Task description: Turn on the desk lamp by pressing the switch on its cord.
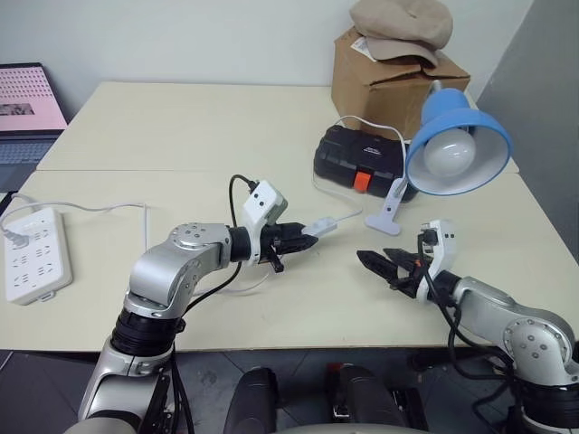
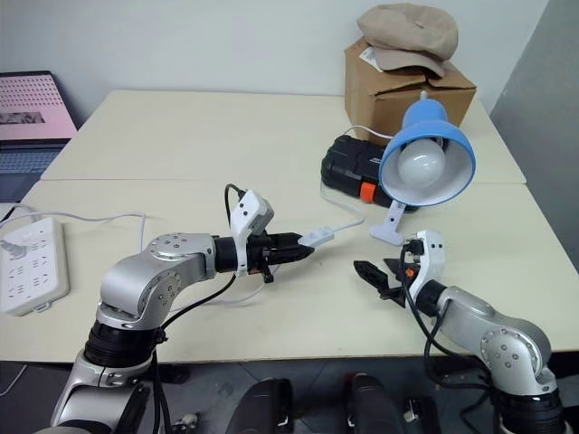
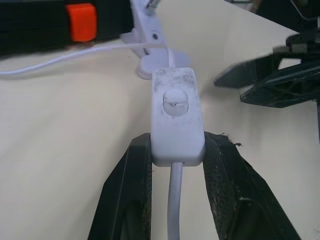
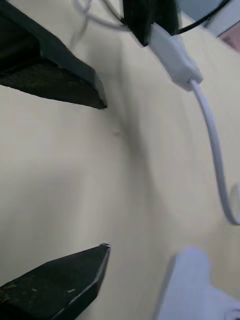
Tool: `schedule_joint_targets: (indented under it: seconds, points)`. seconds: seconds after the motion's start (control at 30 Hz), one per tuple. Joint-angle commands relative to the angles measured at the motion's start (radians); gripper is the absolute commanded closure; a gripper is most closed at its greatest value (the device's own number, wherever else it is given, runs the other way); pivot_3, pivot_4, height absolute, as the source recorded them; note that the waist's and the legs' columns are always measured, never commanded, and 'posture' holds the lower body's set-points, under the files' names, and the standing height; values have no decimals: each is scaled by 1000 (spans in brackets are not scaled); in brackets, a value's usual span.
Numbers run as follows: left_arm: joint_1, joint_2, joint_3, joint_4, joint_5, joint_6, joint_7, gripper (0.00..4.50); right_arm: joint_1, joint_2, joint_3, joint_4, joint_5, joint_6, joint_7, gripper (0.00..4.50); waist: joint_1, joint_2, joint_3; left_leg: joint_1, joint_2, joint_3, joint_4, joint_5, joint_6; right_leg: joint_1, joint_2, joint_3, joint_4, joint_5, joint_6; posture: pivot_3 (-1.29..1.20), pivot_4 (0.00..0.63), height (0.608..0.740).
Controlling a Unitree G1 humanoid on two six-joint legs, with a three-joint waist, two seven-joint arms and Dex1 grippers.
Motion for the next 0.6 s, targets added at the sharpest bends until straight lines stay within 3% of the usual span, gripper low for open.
schedule_joint_targets:
  seconds: [0.03,0.1,0.2,0.3,0.43,0.6]
  points:
    - [-24,2,-20,-8,-11,-60,-37,3418,41,-37,52,-64,-166,-144,144,0,0,0,0,0,0,0,0,0,0,0,0,0,0,0,0,0,150,740]
    - [-29,-5,-33,9,-2,-92,-49,3418,47,33,7,-72,-20,-71,74,0,0,0,0,0,0,0,0,0,0,0,0,0,0,0,0,0,150,740]
    - [-35,-23,-44,33,10,-139,-52,3418,29,160,-58,-21,409,-13,-191,0,0,0,0,0,1,0,0,0,0,0,0,0,0,0,0,0,150,740]
    - [-35,-28,-55,43,20,-163,-49,3418,7,218,-56,-9,601,-42,-376,0,0,0,1,0,0,1,1,0,0,0,-1,1,1,0,0,0,150,740]
    - [-37,-36,-67,66,35,-171,-30,3418,-40,332,-7,-4,682,-118,-539,0,0,-1,1,0,-1,1,1,0,0,1,-2,2,0,1,1,0,150,740]
    - [-42,-50,-73,76,47,-176,-13,3418,-96,417,41,39,645,-153,-592,0,-2,-1,1,-1,0,1,0,0,0,0,-1,2,0,1,1,0,150,740]
